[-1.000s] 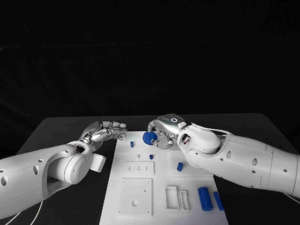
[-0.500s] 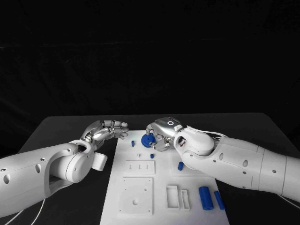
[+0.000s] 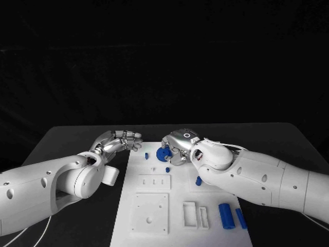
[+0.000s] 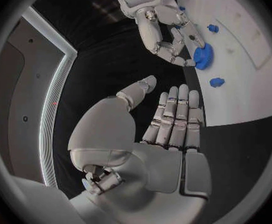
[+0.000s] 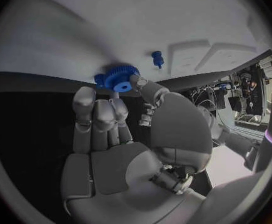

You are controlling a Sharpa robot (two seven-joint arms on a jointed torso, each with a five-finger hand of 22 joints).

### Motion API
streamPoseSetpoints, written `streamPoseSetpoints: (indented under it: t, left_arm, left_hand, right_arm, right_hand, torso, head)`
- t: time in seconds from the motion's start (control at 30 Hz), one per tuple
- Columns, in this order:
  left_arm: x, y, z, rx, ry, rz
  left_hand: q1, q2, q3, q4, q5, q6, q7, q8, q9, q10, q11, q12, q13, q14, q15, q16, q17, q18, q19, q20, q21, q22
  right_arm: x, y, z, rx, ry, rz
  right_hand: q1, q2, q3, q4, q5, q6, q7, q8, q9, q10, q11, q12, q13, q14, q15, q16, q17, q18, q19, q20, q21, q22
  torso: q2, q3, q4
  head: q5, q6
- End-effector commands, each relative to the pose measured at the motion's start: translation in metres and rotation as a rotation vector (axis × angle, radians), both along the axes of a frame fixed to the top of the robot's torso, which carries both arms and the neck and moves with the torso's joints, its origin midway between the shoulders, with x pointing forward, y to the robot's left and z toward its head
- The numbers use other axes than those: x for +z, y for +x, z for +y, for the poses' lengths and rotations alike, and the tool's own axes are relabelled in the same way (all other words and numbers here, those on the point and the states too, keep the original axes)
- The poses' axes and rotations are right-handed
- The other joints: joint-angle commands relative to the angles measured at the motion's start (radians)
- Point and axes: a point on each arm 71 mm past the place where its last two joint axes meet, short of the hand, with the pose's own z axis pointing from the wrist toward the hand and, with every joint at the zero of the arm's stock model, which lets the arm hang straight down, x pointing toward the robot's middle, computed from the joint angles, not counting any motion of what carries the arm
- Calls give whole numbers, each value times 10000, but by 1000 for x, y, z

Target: Assemble the parts on the task board

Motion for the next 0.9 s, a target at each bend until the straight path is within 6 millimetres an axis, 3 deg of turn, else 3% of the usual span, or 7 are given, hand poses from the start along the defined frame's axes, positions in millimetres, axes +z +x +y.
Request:
streamPoseSetpoints:
  t: [0.03,0.23,0.47,0.9]
  left_arm:
    - [2,0,-2,-142,-45,-96]
    - [2,0,-2,-154,-47,-97]
    - [2,0,-2,-138,-40,-99]
    - [2,0,-1,-113,-35,-97]
  left_hand:
    - [-21,-35,62,24,-55,-57,71,-50,-13,17,58,-59,-12,-87,2,-49,-9,165,-88,18,70,12]
    - [-21,-38,61,24,-55,-58,72,-51,-13,18,58,-62,-12,-88,2,-49,-9,165,-89,19,70,11]
    - [-19,-41,62,22,-55,-59,72,-52,-13,19,58,-65,-12,-89,2,-49,-9,165,-90,19,71,11]
    - [-22,-45,60,25,-57,-62,73,-54,-14,19,60,-71,-13,-90,3,-50,-10,166,-91,20,72,11]
  right_arm:
    - [-4,2,0,16,-193,210]
    - [-8,4,1,57,-15,499]
    - [-9,4,3,115,148,707]
    - [-12,6,-7,-155,393,1474]
  right_hand:
    - [-7,-61,-7,45,-44,680,187,10,9,-39,-1,-62,-37,-6,-43,-70,14,449,-24,-88,52,168]
    - [-15,-116,-65,48,-41,289,306,-207,-88,-202,110,-222,-174,-10,54,-117,15,449,-66,-92,43,162]
    - [-29,-160,-252,-24,185,-676,559,-708,-301,-473,351,-450,-385,-7,284,-168,28,449,-104,-92,33,154]
    - [-120,-93,-468,-41,577,-938,530,-765,-306,-496,324,-415,-397,-2,260,-191,57,449,-115,-87,40,154]
  torso:
    - [-9,3,-8]
    - [-11,-2,-11]
    - [-14,1,-8]
    - [-12,5,-27]
  head:
    - [12,-9]
    - [16,-26]
    - [25,-31]
    - [53,-28]
